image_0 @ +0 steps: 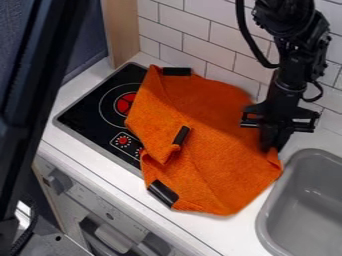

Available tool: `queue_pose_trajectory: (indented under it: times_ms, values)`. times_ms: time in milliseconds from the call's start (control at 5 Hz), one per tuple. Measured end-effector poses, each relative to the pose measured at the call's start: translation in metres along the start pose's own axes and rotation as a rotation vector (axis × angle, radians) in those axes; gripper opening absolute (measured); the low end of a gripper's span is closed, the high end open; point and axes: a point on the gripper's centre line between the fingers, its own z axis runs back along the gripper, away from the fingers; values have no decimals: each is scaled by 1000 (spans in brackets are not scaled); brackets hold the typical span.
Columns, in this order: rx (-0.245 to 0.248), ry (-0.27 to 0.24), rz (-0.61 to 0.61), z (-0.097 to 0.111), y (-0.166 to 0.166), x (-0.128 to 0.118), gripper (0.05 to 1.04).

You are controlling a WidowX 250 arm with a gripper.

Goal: Fold the clothe to the top right of the banner

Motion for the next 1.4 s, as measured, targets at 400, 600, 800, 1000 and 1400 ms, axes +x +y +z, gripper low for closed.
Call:
queue_pose_trajectory:
  times_ms: [400,600,800,1000,1400]
  values:
    - [53,-56,10,60,29,2,55]
    - [63,-105,44,85,54,7,55]
    - [40,-136,156,106,102,22,55]
    - [12,-101,251,100,150,38,55]
    - [-77,-1,370,58,226,46,55]
